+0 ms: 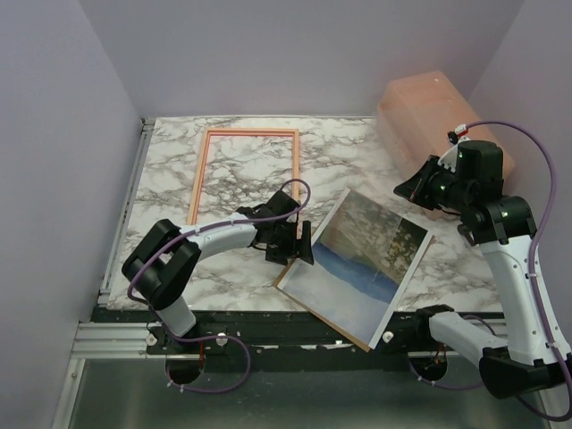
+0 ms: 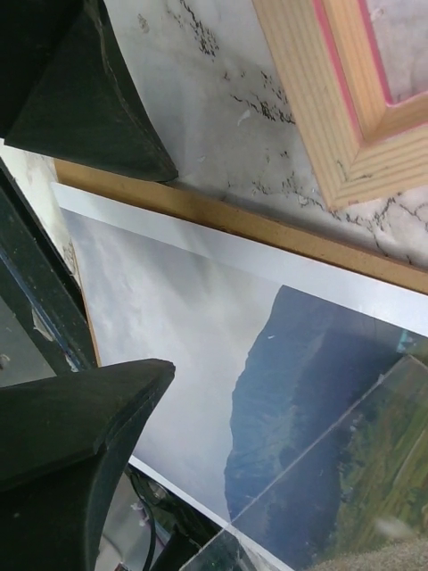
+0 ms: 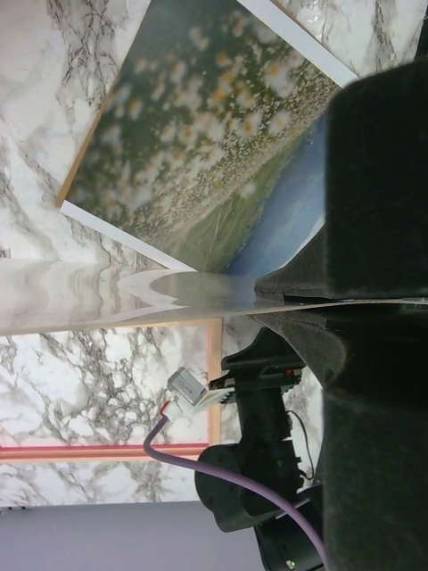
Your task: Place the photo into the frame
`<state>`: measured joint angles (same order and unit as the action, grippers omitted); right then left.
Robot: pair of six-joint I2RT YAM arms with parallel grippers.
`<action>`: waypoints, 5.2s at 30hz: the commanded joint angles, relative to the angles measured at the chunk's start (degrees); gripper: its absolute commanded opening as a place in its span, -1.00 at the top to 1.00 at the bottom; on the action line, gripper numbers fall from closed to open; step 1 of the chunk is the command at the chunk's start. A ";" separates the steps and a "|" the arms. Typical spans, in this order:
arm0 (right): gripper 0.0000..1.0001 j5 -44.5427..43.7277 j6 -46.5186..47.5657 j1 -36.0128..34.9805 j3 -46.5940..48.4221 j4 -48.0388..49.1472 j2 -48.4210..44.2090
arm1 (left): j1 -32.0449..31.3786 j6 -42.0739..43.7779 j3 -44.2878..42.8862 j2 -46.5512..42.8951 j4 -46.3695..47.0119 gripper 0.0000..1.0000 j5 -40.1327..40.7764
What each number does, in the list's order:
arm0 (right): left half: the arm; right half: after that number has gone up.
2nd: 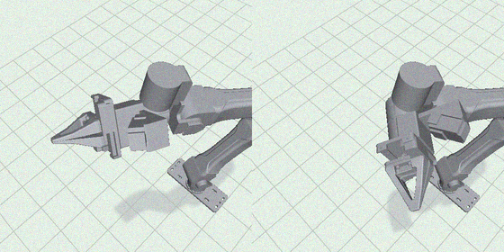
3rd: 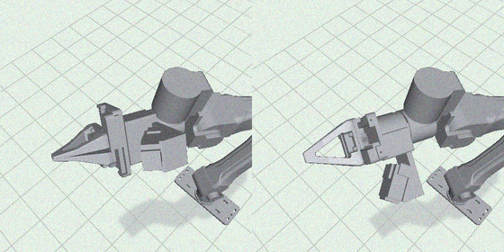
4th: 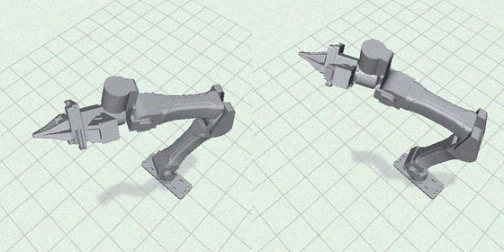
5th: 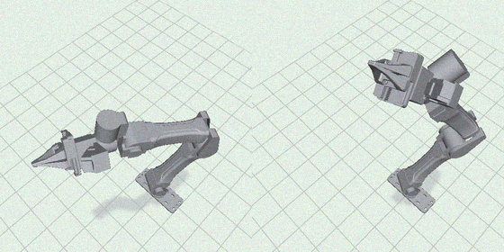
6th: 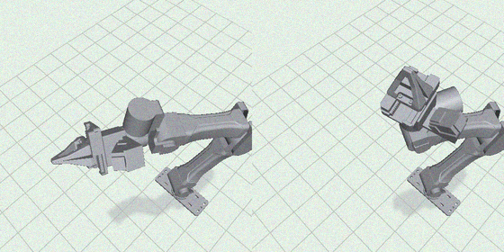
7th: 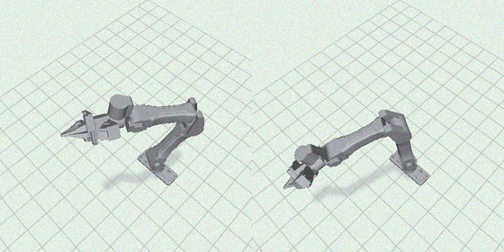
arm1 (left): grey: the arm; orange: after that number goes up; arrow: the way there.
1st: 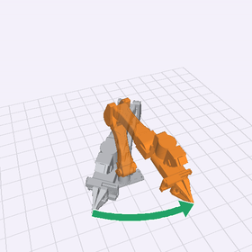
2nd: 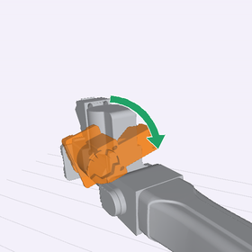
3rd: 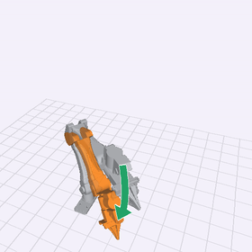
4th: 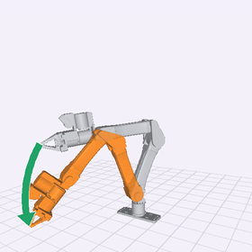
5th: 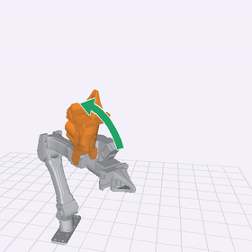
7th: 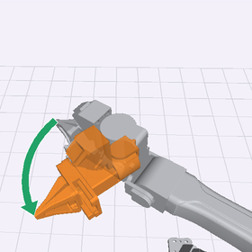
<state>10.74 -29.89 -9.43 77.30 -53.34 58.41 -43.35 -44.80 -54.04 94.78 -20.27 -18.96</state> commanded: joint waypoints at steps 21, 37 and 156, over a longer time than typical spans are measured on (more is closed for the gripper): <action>0.99 -0.13 1.58 -0.15 -1.95 0.60 0.18 | 5.05 20.55 -21.70 4.88 -18.52 -0.53 21.08; 0.99 -0.91 2.24 -0.10 -2.68 0.48 0.49 | 5.12 20.21 -26.75 13.70 -20.00 -0.52 12.98; 0.99 16.50 0.56 -0.08 5.96 -2.65 0.29 | 26.62 0.81 17.77 -19.75 -14.63 -0.22 10.74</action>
<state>19.94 -27.42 -9.43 83.18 -59.55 58.92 -14.22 -41.63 -40.05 77.28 -37.26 -2.44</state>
